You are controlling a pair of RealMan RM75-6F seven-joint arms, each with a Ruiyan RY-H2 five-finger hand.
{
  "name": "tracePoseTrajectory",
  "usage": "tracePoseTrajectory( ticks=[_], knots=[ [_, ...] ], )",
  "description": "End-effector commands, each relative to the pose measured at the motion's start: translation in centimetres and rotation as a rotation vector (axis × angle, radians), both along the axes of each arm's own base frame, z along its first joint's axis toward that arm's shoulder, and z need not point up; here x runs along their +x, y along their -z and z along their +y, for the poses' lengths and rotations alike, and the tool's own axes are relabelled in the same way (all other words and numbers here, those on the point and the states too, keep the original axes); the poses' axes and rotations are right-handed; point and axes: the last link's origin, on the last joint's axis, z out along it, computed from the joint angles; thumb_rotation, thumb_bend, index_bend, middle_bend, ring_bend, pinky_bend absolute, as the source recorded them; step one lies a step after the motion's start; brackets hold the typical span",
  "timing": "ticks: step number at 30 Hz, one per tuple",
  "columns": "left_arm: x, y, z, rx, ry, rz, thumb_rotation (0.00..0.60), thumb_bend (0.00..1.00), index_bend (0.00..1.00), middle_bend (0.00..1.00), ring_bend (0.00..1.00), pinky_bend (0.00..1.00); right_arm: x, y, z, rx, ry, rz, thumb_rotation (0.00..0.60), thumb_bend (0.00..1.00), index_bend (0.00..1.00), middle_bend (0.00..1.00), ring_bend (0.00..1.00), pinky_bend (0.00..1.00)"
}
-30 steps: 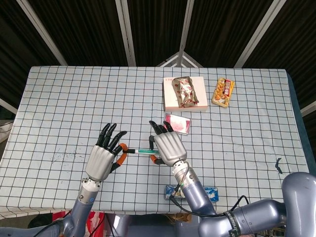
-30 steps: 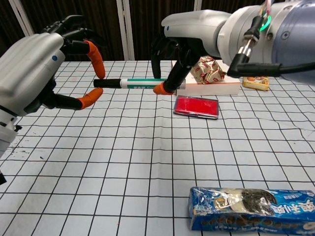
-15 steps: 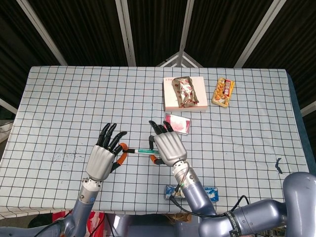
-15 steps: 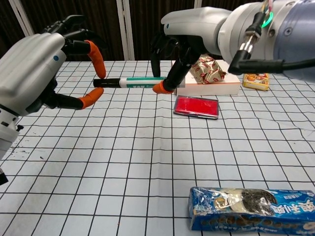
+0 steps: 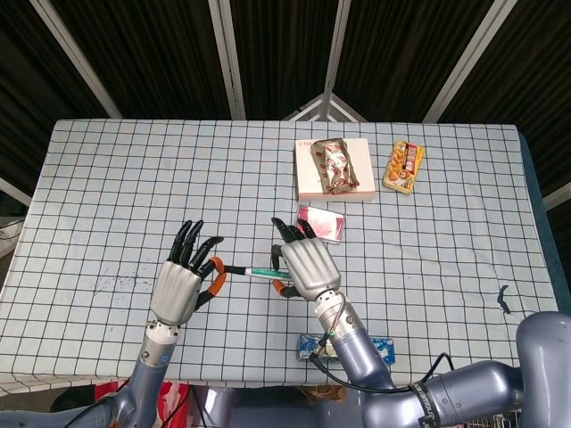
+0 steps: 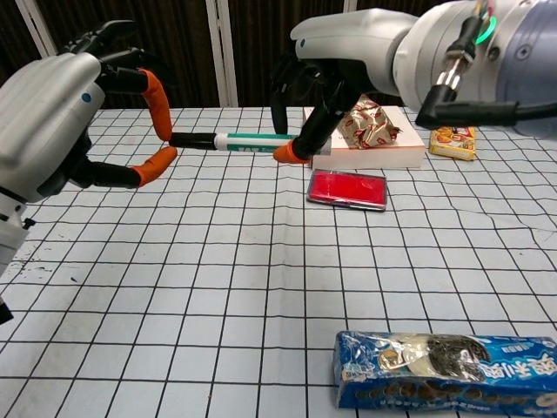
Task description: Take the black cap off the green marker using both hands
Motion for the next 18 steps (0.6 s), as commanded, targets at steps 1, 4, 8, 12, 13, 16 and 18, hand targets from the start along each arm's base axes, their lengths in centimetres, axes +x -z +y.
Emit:
tracePoseTrajectory(
  ticks=[1, 4, 8, 12, 13, 16, 18],
  knots=[
    [-0.10, -0.08, 0.01, 0.004, 0.002, 0.002, 0.600, 0.46, 0.56, 0.26, 0.00, 0.00, -0.05, -0.03, 0.01, 0.000, -0.001, -0.001, 0.600, 0.64, 0.76, 0.09, 0.17, 0.08],
    [-0.22, -0.06, -0.01, 0.000, 0.004, 0.010, 0.600, 0.46, 0.54, 0.25, 0.00, 0.00, -0.11, -0.06, -0.02, 0.000, 0.000, 0.000, 0.600, 0.64, 0.76, 0.09, 0.17, 0.08],
    [-0.18, -0.11, -0.21, -0.005, 0.017, 0.007, 0.600, 0.46, 0.50, 0.24, 0.00, 0.00, -0.19, -0.08, -0.05, -0.001, 0.002, 0.001, 0.600, 0.64, 0.76, 0.09, 0.17, 0.08],
    [-0.17, -0.10, -0.27, -0.005, 0.030, 0.010, 0.600, 0.46, 0.44, 0.23, 0.00, 0.00, -0.21, -0.07, -0.07, 0.000, 0.004, 0.001, 0.600, 0.64, 0.76, 0.09, 0.17, 0.08],
    [-0.18, -0.05, -0.28, -0.010, 0.029, 0.011, 0.600, 0.46, 0.44, 0.23, 0.00, 0.00, -0.22, -0.06, -0.07, 0.000, 0.004, 0.001, 0.600, 0.64, 0.76, 0.09, 0.17, 0.08],
    [-0.29, 0.07, -0.34, -0.027, 0.033, 0.023, 0.600, 0.46, 0.44, 0.23, 0.00, 0.00, -0.27, -0.07, -0.09, 0.000, 0.006, 0.001, 0.600, 0.64, 0.76, 0.09, 0.17, 0.08],
    [-0.38, 0.18, -0.50, -0.040, 0.036, 0.030, 0.600, 0.46, 0.44, 0.22, 0.00, 0.00, -0.34, -0.14, -0.12, -0.003, 0.008, 0.000, 0.600, 0.64, 0.76, 0.09, 0.17, 0.08]
  ],
)
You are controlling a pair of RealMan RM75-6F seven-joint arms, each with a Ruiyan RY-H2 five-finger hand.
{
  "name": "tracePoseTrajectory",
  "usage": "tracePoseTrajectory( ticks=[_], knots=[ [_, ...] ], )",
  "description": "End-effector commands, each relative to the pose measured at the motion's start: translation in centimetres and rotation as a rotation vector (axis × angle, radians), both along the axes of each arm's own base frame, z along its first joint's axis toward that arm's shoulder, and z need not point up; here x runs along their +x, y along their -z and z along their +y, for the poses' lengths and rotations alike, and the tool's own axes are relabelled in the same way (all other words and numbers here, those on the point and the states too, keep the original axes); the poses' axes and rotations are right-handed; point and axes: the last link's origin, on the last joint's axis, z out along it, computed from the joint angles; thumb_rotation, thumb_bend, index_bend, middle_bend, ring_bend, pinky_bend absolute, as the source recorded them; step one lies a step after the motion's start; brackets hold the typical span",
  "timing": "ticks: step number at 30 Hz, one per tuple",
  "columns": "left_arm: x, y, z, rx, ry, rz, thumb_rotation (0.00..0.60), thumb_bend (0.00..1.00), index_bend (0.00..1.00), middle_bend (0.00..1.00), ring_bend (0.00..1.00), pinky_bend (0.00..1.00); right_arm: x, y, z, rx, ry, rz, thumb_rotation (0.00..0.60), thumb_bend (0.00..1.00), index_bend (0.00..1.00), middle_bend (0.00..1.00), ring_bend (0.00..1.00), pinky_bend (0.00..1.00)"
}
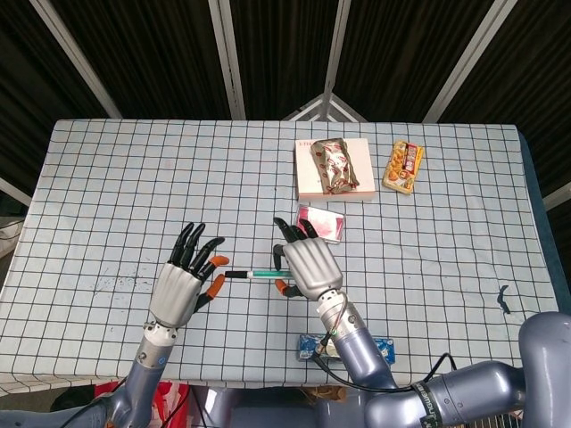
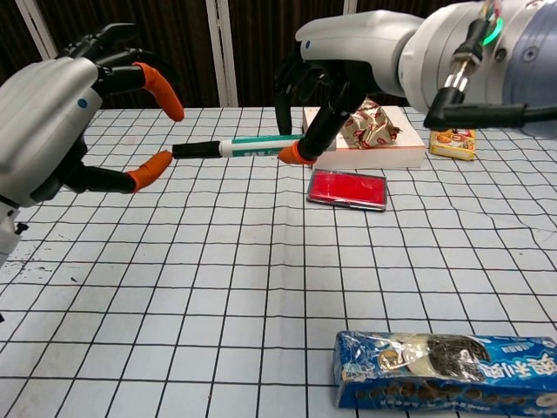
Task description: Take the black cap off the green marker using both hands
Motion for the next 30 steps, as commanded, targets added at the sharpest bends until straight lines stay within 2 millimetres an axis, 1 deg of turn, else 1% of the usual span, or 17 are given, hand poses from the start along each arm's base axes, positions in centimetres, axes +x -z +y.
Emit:
tracePoseTrajectory(
  ticks=[1, 10, 24, 30],
  knots=[
    [-0.11, 0.09, -0.20, -0.014, 0.004, 0.009, 0.600, 0.46, 0.44, 0.22, 0.00, 0.00, -0.08, -0.07, -0.04, -0.003, 0.003, 0.000, 0.600, 0.64, 0.76, 0.09, 0.17, 0.08],
    [-0.37, 0.02, -0.76, -0.027, 0.012, 0.012, 0.600, 0.46, 0.44, 0.22, 0.00, 0.00, -0.21, -0.25, -0.29, -0.013, 0.013, -0.011, 0.600, 0.64, 0.77, 0.09, 0.18, 0.08],
    [-0.31, 0.09, -0.06, 0.004, 0.010, -0.017, 0.600, 0.46, 0.45, 0.23, 0.00, 0.00, 0.15, -0.12, 0.12, 0.007, -0.003, -0.023, 0.600, 0.64, 0.78, 0.09, 0.18, 0.09],
    [-0.34, 0.49, 0.12, -0.005, 0.005, -0.006, 0.600, 0.46, 0.46, 0.23, 0.00, 0.00, 0.11, -0.03, 0.09, 0.013, -0.001, -0.024, 0.600, 0.64, 0.78, 0.09, 0.18, 0.09]
  ],
)
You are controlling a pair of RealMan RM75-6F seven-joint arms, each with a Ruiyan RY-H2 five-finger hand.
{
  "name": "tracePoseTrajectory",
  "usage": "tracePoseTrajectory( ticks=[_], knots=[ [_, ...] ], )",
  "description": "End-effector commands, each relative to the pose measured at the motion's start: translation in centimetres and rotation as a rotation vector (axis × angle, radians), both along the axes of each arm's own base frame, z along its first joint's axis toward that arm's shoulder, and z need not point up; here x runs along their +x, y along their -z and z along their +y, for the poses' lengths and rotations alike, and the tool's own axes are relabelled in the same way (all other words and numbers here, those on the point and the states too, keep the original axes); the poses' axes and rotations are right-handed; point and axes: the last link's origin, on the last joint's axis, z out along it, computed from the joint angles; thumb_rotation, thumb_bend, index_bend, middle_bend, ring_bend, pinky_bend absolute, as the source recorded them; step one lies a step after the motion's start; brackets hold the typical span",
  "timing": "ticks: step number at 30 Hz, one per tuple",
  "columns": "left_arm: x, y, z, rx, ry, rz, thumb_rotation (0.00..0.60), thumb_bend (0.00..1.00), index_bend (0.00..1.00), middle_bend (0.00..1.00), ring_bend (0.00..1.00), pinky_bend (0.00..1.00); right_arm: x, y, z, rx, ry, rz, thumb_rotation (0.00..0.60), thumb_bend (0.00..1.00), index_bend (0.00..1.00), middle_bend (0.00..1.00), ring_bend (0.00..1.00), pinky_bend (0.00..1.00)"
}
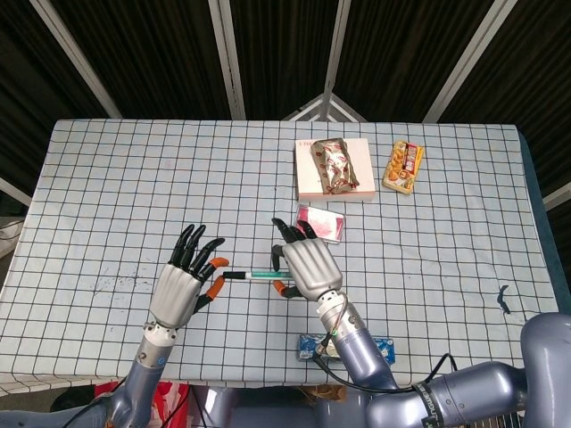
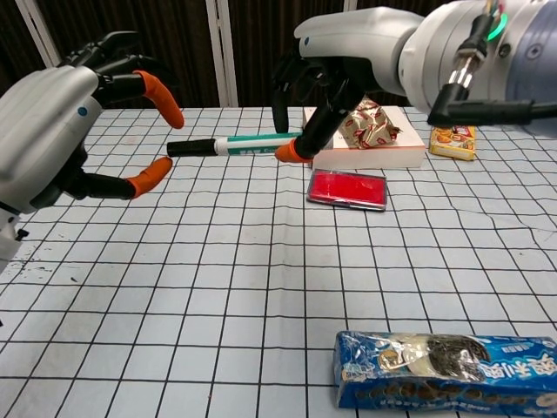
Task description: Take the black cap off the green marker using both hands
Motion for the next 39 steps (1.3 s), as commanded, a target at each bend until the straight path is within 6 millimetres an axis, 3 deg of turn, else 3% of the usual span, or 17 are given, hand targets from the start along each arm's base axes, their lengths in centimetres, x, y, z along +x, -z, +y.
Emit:
tracePoseTrajectory(
  ticks=[1, 39],
  knots=[
    [0.1, 0.2, 0.0, -0.005, 0.003, -0.001, 0.600, 0.46, 0.46, 0.23, 0.00, 0.00, 0.0, 0.0, 0.0, 0.001, 0.000, -0.001, 0.600, 0.64, 0.78, 0.09, 0.18, 0.09],
    [1.2, 1.8, 0.1, -0.002, 0.046, -0.030, 0.600, 0.46, 0.53, 0.28, 0.00, 0.00, -0.4, -0.1, -0.1, 0.011, 0.010, -0.016, 0.600, 0.64, 0.80, 0.09, 0.18, 0.09]
  ],
)
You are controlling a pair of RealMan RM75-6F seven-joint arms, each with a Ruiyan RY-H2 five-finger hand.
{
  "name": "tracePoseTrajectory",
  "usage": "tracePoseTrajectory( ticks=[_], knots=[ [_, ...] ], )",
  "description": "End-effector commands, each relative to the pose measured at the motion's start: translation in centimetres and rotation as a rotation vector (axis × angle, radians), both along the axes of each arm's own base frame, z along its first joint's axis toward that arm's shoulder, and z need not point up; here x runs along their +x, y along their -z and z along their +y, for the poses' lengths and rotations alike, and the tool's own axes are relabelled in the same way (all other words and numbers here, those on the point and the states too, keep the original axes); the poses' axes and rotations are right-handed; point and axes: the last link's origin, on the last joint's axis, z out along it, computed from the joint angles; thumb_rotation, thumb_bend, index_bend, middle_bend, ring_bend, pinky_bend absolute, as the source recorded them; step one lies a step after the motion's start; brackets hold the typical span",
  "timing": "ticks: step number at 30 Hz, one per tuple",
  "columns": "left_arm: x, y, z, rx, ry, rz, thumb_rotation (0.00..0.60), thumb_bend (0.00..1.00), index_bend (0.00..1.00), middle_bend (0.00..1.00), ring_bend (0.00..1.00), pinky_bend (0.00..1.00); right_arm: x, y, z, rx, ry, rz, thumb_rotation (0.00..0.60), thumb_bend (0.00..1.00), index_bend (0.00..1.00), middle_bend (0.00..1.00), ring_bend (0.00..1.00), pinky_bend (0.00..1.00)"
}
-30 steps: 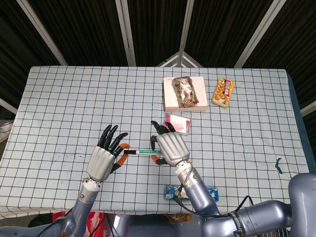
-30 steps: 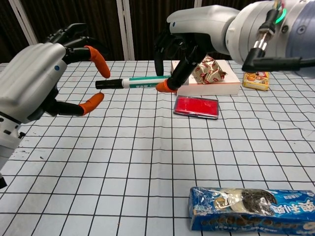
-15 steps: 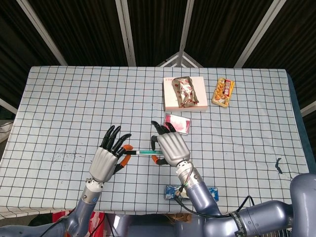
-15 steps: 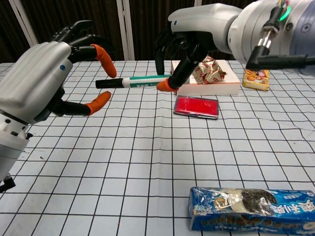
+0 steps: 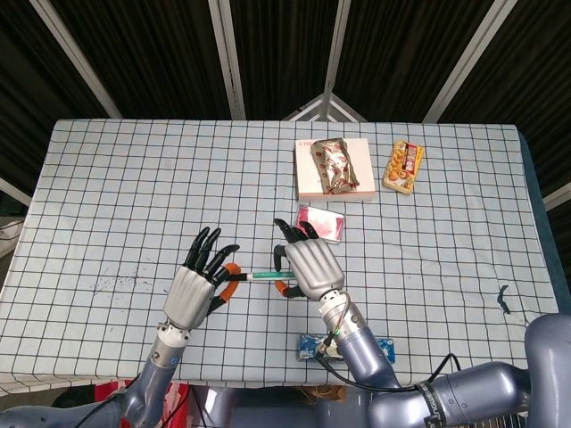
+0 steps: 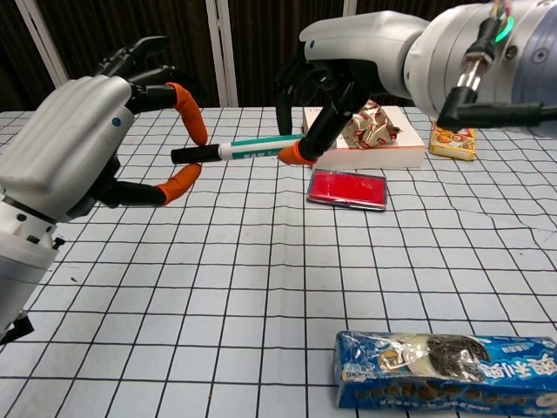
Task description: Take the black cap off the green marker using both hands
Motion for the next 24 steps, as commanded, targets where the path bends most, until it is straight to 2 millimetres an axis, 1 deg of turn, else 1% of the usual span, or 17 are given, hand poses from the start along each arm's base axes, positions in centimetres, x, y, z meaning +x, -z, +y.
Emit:
tracePoseTrajectory(
  ticks=[1, 12, 24],
  knots=[
    [0.01, 0.07, 0.01, -0.006, -0.002, -0.004, 0.600, 0.46, 0.53, 0.28, 0.00, 0.00, -0.01, -0.03, 0.03, 0.001, 0.000, -0.001, 0.600, 0.64, 0.80, 0.09, 0.18, 0.09],
    [-0.08, -0.09, 0.03, 0.010, -0.006, -0.035, 0.600, 0.49, 0.62, 0.32, 0.00, 0.00, -0.20, -0.10, 0.02, -0.001, 0.007, -0.008, 0.600, 0.64, 0.81, 0.09, 0.18, 0.09],
    [-0.91, -0.24, 0.04, 0.021, -0.038, -0.068, 0.600, 0.50, 0.63, 0.34, 0.00, 0.00, -0.76, -0.19, -0.22, -0.007, 0.024, -0.010, 0.600, 0.64, 0.81, 0.09, 0.18, 0.09]
  ],
)
